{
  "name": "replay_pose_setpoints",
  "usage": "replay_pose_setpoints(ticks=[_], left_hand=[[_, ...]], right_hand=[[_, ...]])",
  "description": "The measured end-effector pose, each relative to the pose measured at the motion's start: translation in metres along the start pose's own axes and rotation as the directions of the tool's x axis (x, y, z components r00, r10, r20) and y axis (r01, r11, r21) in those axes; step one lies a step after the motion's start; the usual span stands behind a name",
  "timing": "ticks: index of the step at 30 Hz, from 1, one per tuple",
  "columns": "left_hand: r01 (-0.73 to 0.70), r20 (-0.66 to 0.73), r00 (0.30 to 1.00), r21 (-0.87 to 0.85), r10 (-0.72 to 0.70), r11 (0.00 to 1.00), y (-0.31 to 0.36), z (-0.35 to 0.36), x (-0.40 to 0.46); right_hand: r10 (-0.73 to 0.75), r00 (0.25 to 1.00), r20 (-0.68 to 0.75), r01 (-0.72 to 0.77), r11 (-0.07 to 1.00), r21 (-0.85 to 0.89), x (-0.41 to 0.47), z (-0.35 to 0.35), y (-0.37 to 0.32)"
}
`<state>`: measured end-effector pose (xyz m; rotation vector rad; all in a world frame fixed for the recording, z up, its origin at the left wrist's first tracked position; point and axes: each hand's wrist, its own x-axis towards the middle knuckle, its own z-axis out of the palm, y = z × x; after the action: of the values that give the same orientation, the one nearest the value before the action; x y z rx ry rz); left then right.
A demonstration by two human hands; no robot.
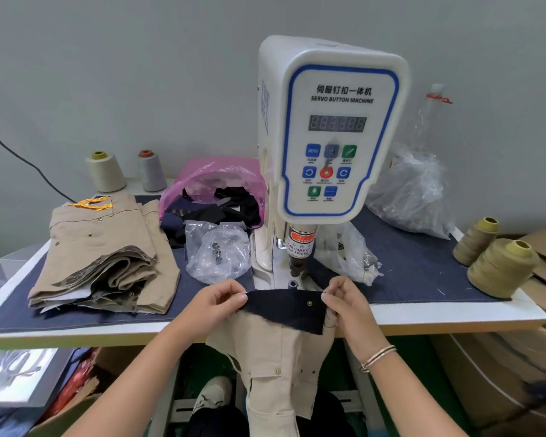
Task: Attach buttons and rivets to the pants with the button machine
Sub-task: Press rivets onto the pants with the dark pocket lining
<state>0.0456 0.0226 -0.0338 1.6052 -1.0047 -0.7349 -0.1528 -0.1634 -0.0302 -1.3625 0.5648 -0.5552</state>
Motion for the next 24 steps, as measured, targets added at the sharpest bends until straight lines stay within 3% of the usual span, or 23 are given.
replay_pose_setpoints(ticks=[2,5,10,13,15,16,18,20,24], left_hand=[[-0.026,0.054,0.998,0.024,0.024,0.999,0.004,0.005,0.006],[-0.056,0.137,0.99,0.083,0.044,0.995,0.01,0.014,0.019],[0.009,0.132,0.991,0.04,-0.014,0.999,0.002,0.019,0.027],[0.037,0.154,0.987,0.025,-0.04,0.999,0.002,0.018,0.027],[0.038,0.155,0.987,0.013,-0.04,0.999,0.003,0.019,0.026],[0.04,0.153,0.987,0.009,-0.041,0.999,0.003,0.02,0.025],[0.045,0.149,0.988,0.008,-0.045,0.999,0.004,0.02,0.025],[0.053,0.151,0.987,0.006,-0.053,0.999,0.004,0.019,0.026],[0.055,0.133,0.99,-0.019,-0.052,0.998,0.003,0.019,0.026]], right_hand=[[-0.034,0.999,-0.014,0.031,0.988,-0.151,-0.004,-0.014,-0.008],[-0.071,0.997,-0.027,0.062,0.967,-0.246,-0.004,-0.032,-0.018],[-0.053,0.999,0.014,0.052,0.861,-0.505,-0.002,-0.036,-0.017],[-0.245,0.963,-0.113,0.128,0.783,-0.609,0.02,-0.037,-0.037],[-0.359,0.925,-0.122,0.136,0.615,-0.777,0.044,-0.037,-0.055],[-0.349,0.931,-0.102,0.092,0.498,-0.862,0.057,-0.037,-0.063],[-0.222,0.974,-0.052,-0.011,0.184,-0.983,0.083,-0.032,-0.073],[-0.054,0.998,-0.043,-0.047,-0.077,-0.996,0.102,-0.024,-0.076],[0.039,0.994,-0.104,-0.089,-0.283,-0.955,0.118,-0.012,-0.074]])
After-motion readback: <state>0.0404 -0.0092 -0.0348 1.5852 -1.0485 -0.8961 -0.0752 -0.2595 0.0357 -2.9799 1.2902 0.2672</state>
